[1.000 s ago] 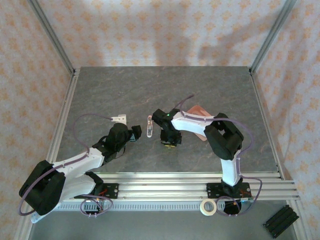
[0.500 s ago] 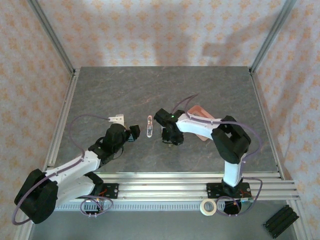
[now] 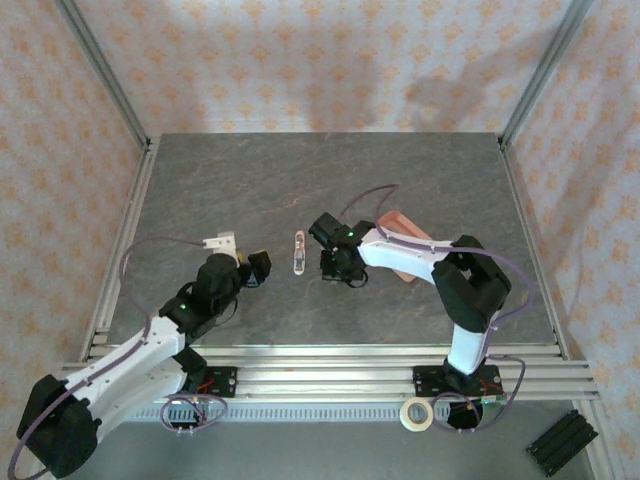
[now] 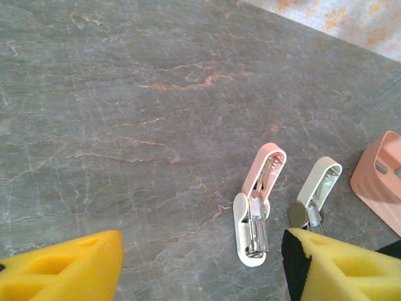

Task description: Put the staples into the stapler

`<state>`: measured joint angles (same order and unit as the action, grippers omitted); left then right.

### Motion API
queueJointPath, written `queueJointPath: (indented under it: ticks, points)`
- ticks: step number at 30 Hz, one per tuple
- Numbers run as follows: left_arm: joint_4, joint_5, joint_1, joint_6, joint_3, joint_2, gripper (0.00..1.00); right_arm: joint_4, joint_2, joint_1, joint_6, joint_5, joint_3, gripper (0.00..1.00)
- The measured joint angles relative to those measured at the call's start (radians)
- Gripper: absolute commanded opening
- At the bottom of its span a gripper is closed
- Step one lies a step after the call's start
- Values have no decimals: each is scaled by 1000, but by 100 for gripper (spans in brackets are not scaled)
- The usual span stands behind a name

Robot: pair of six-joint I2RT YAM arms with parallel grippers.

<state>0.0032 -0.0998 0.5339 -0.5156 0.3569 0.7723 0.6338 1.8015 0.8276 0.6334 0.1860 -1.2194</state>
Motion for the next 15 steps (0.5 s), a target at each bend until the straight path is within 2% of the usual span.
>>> queueJointPath:
  ticks: [9, 15]
  points:
    - [-76, -16, 0, -1, -36, -127, 70, -17, 0, 0, -35, 0, -56, 17]
    - [-150, -29, 0, -8, -82, -290, 70, -22, 6, 0, -45, -8, -61, 17]
